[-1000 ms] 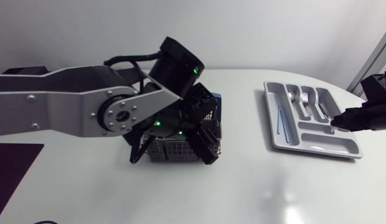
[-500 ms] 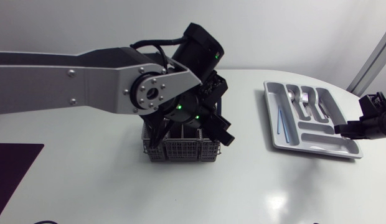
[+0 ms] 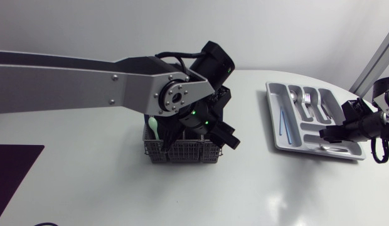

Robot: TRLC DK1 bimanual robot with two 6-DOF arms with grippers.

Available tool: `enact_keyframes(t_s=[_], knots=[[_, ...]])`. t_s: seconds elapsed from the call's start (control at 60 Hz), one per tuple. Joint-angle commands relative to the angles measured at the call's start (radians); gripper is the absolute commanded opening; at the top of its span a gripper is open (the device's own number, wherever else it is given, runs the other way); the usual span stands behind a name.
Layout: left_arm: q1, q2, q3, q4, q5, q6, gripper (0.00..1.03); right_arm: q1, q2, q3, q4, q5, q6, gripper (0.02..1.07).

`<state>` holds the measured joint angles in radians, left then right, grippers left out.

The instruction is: Unload the cutlery basket into the drawer organizer.

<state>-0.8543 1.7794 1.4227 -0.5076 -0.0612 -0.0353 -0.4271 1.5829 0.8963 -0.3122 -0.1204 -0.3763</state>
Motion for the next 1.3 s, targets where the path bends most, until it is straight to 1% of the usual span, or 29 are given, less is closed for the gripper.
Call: enact_keyframes(t_s=[0.0,0.05,0.133,0.333,0.383,0.433,0.533,0.583,0.733,0.933,1.0,1.083,1.183,1.217,1.283], knots=[[0.012,0.023,0.036,-0.014,-0.006,-0.049,0.57,0.013,0.006,-0.030,0.010,0.019,0.036,0.94],[0.018,0.025,0.039,-0.012,-0.006,-0.060,0.55,0.014,0.002,-0.034,0.013,0.019,0.036,0.98],[0.029,0.026,0.042,-0.008,-0.006,-0.069,0.55,0.019,-0.009,-0.040,0.016,0.019,0.043,1.02],[0.041,0.054,0.055,0.046,-0.006,-0.089,0.54,0.033,-0.038,-0.053,0.016,0.019,0.063,1.02],[0.041,0.063,0.064,0.055,-0.006,-0.095,0.51,0.033,-0.047,-0.059,0.015,0.018,0.063,1.02],[0.040,0.077,0.073,0.064,-0.006,-0.100,0.51,0.033,-0.055,-0.065,0.015,0.018,0.063,1.02],[0.038,0.115,0.097,0.069,-0.009,-0.114,0.50,0.033,-0.067,-0.077,0.015,0.015,0.063,1.02],[0.038,0.132,0.110,0.069,-0.009,-0.118,0.47,0.030,-0.073,-0.079,0.015,0.011,0.063,1.02],[0.035,0.161,0.128,0.070,-0.026,-0.133,0.46,0.027,-0.089,-0.089,0.016,0.007,0.059,1.02],[0.034,0.184,0.128,0.070,-0.042,-0.147,0.33,0.019,-0.100,-0.096,0.021,-0.002,0.050,1.02],[0.035,0.184,0.127,0.073,-0.043,-0.147,0.32,0.019,-0.100,-0.099,0.025,-0.002,0.050,1.02],[0.034,0.186,0.119,0.081,-0.043,-0.150,0.25,0.019,-0.100,-0.105,0.035,-0.002,0.050,1.02],[0.032,0.187,0.111,0.086,-0.045,-0.153,0.23,0.021,-0.100,-0.105,0.035,-0.002,0.048,1.02],[0.032,0.187,0.108,0.087,-0.045,-0.153,0.20,0.021,-0.100,-0.106,0.036,-0.002,0.048,1.02],[0.032,0.187,0.104,0.092,-0.045,-0.153,0.20,0.021,-0.100,-0.106,0.038,-0.002,0.048,1.02]])
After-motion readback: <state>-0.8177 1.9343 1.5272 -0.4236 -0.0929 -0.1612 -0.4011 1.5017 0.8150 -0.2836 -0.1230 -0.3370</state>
